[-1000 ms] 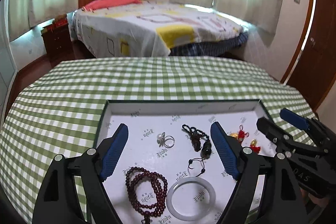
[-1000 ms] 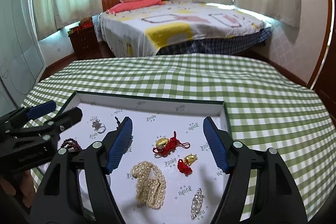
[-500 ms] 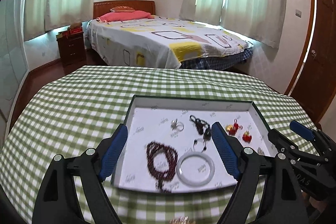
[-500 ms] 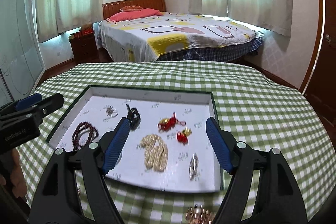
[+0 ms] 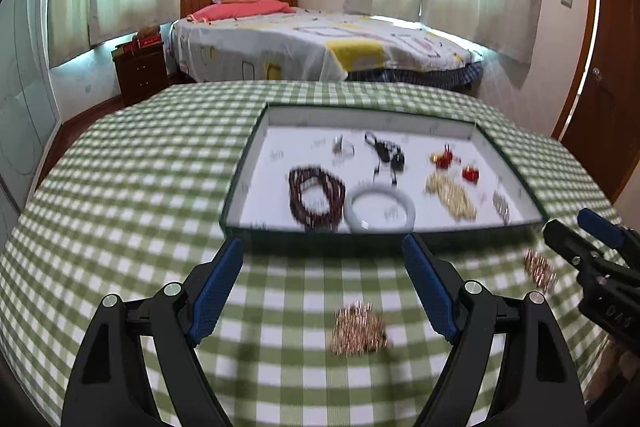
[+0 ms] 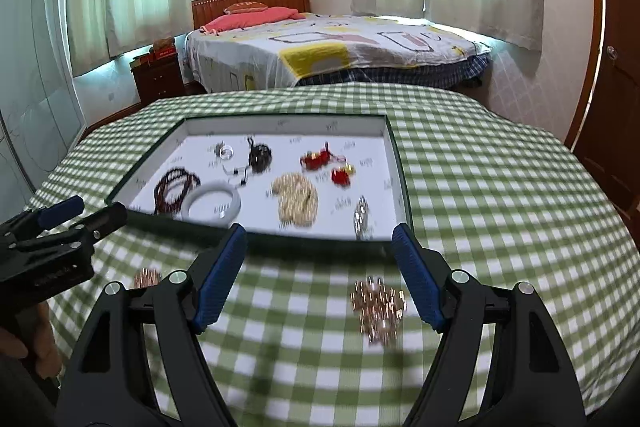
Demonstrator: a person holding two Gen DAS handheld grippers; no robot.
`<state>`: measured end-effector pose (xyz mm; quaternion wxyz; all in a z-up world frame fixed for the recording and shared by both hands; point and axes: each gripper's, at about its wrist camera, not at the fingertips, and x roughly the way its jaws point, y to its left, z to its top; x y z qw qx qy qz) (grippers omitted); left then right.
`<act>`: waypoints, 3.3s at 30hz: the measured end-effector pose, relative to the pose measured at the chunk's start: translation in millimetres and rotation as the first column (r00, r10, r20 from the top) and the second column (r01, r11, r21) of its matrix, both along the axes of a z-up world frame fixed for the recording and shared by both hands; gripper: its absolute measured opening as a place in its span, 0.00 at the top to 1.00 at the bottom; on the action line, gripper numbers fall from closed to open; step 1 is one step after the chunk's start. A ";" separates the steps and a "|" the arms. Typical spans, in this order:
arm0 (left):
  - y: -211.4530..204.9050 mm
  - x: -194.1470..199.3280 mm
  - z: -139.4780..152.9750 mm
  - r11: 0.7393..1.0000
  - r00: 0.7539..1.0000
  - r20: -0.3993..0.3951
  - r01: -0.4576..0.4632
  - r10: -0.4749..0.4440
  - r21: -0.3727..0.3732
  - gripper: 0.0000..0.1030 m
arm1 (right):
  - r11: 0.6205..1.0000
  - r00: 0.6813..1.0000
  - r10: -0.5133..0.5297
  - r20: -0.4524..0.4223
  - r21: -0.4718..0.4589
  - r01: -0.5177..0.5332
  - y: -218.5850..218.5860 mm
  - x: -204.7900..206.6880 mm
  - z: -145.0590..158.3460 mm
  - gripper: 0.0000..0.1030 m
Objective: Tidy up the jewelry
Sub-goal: 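Move both tools back over the gold chain and gold pearl brooch, then grasp the gold chain with the left tool while the right tool lowers toward the brooch, then close the right tool on the gold pearl brooch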
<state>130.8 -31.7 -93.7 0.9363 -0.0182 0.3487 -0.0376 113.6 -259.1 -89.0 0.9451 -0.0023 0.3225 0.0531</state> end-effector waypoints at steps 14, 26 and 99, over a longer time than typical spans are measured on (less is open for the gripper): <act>-12.4 -10.1 -37.6 0.999 0.997 -0.069 0.028 -0.026 0.027 0.23 | 0.999 0.998 -0.039 -0.042 0.017 0.040 -15.7 -20.3 -31.1 0.29; -14.6 -15.0 -51.2 0.998 0.993 -0.111 0.050 -0.045 0.041 0.36 | 0.998 0.999 -0.041 -0.033 0.039 0.042 -17.8 -19.6 -31.4 0.29; 12.2 -19.8 -23.3 0.999 0.999 -0.008 0.036 -0.036 0.007 0.92 | 0.997 0.991 -0.082 -0.102 0.002 0.082 -24.7 2.0 -39.4 0.61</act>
